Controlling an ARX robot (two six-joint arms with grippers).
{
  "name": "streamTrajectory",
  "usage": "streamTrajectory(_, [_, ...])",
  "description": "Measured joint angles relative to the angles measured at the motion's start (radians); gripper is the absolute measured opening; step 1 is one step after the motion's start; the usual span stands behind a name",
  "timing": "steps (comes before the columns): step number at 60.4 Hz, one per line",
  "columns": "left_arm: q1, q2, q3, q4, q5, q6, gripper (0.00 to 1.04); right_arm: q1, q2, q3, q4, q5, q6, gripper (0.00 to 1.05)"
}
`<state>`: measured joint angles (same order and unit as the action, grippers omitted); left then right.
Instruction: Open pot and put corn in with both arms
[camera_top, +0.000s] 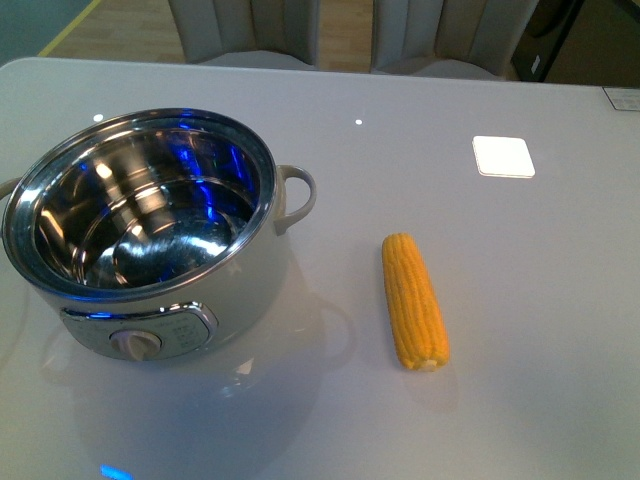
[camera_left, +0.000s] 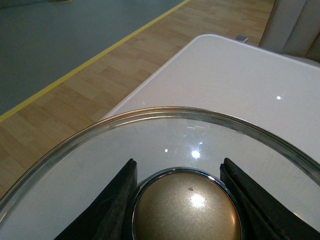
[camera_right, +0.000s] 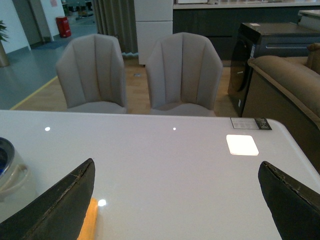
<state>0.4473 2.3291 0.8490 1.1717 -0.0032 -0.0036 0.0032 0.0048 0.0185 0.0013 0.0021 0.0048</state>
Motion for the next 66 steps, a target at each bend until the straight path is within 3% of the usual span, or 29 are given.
streamTrajectory(30, [-0.034, 0.18, 0.002, 0.203, 0.058, 0.097, 0.44, 0.0, 0.0, 0.0, 0.0, 0.0, 0.0, 0.96])
streamTrajectory(66, [-0.044, 0.278, 0.021, 0.216, 0.093, 0.092, 0.44, 0.0, 0.0, 0.0, 0.0, 0.0, 0.0, 0.96])
